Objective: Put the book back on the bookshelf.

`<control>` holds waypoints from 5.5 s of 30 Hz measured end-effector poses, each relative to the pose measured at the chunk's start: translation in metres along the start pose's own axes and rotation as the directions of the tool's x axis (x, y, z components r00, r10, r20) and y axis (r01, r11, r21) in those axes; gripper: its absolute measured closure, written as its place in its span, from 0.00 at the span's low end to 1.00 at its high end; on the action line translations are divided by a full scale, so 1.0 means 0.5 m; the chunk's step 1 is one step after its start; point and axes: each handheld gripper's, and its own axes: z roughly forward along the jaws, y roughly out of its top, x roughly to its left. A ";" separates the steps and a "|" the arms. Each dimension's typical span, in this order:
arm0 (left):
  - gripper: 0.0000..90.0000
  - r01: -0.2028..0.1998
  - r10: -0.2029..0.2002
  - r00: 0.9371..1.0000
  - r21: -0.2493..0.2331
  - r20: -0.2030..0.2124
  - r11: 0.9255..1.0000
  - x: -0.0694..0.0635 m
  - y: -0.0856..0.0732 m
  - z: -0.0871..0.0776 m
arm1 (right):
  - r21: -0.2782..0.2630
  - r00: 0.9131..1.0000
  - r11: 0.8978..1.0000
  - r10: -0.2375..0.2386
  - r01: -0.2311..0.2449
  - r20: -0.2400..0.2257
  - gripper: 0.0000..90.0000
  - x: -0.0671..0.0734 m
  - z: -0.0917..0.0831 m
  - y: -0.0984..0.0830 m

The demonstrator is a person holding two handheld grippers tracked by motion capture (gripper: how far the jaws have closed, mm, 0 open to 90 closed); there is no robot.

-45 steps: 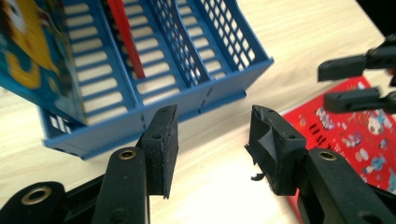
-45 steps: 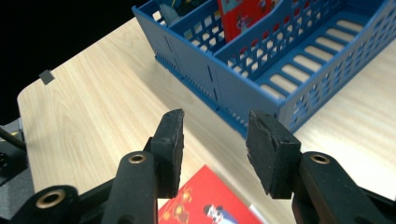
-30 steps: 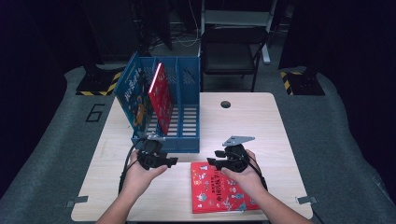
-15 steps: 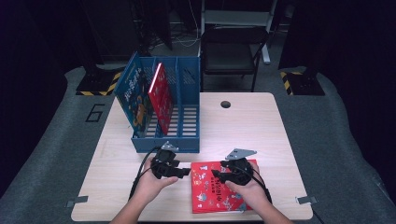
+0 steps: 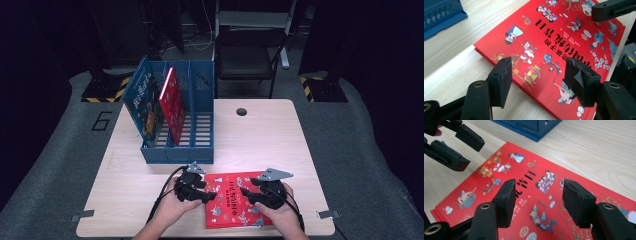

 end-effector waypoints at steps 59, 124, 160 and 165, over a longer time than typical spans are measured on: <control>0.41 -0.077 0.081 0.995 0.065 -0.053 0.995 -0.024 -0.047 0.029 | 0.085 0.955 0.982 0.143 -0.170 0.259 0.62 -0.086 -0.084 -0.125; 0.21 0.038 -0.042 0.998 0.085 0.040 0.996 -0.018 -0.060 0.057 | 0.102 0.930 0.925 0.360 -0.366 0.075 0.51 -0.110 -0.074 -0.135; 0.16 0.097 -0.102 0.985 0.045 0.140 0.994 -0.035 -0.057 0.068 | 0.088 0.923 0.922 0.368 -0.378 0.108 0.65 -0.118 -0.073 -0.144; 0.17 0.098 -0.102 0.983 0.037 0.151 0.994 -0.036 -0.055 0.066 | 0.086 0.922 0.920 0.373 -0.383 0.106 0.65 -0.119 -0.073 -0.145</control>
